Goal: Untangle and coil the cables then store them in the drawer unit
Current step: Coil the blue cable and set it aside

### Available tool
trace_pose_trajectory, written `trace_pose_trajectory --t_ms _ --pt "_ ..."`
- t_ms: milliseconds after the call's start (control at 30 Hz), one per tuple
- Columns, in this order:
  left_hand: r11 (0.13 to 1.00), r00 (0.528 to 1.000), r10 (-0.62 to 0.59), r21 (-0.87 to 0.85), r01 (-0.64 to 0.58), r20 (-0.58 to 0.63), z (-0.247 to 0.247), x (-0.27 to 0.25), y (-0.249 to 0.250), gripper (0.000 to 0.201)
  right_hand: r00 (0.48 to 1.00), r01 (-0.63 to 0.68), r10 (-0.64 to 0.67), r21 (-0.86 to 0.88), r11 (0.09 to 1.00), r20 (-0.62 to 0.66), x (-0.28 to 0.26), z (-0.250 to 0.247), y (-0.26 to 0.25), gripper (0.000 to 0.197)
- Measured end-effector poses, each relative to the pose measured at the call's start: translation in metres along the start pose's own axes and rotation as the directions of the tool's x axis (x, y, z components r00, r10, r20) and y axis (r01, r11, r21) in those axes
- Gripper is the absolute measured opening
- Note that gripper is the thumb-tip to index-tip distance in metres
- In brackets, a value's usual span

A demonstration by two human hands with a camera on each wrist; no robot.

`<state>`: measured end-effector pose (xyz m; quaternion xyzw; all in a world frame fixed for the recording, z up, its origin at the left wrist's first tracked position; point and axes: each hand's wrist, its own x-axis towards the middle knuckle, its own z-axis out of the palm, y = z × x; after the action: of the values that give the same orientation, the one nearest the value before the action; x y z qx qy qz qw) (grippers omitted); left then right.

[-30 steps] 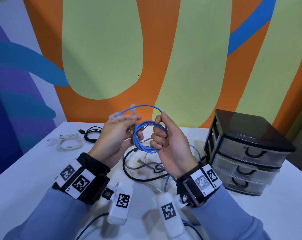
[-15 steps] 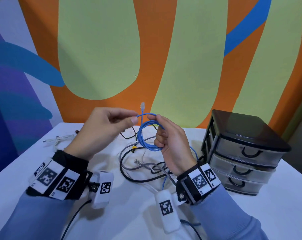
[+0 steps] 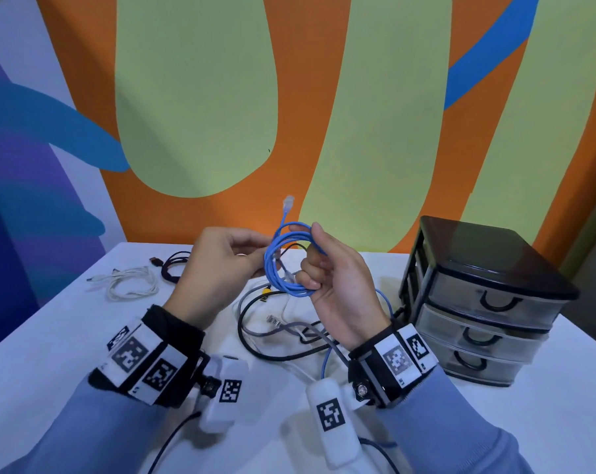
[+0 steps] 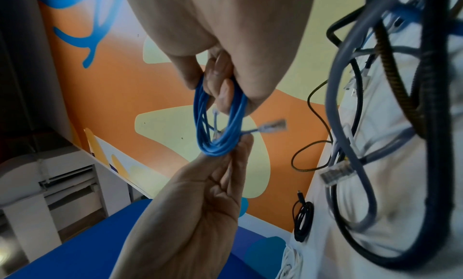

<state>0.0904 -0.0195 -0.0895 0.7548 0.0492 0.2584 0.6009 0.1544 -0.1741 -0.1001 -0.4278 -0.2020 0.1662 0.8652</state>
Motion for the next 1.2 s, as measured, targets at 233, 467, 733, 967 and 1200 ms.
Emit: trace_pose_trajectory --t_ms 233,467,733,967,1200 --pt "0.894 0.971 -0.155 -0.393 0.216 0.181 0.008 -0.006 0.014 0.025 0.995 0.080 -0.085 -0.097 0.992 -0.053 0.005 -0.005 0.000 0.037" --pt "0.967 0.994 -0.088 -0.245 0.070 -0.065 0.021 -0.009 0.002 0.032 0.998 0.047 -0.055 -0.189 0.981 -0.036 0.001 -0.003 0.005 0.032" --pt "0.818 0.964 -0.243 -0.512 0.262 0.106 0.020 -0.005 0.006 0.040 0.999 -0.050 0.047 -0.264 0.963 -0.018 0.004 -0.007 -0.003 0.035" --pt "0.805 0.955 -0.211 -0.517 0.292 0.211 0.021 -0.006 0.010 0.040 0.998 -0.051 0.048 -0.132 0.990 -0.027 0.008 -0.012 -0.005 0.040" --pt "0.978 0.990 -0.032 -0.198 0.059 0.135 0.023 -0.013 0.011 0.035 0.992 -0.112 0.117 0.123 0.986 -0.036 0.009 -0.010 -0.008 0.031"
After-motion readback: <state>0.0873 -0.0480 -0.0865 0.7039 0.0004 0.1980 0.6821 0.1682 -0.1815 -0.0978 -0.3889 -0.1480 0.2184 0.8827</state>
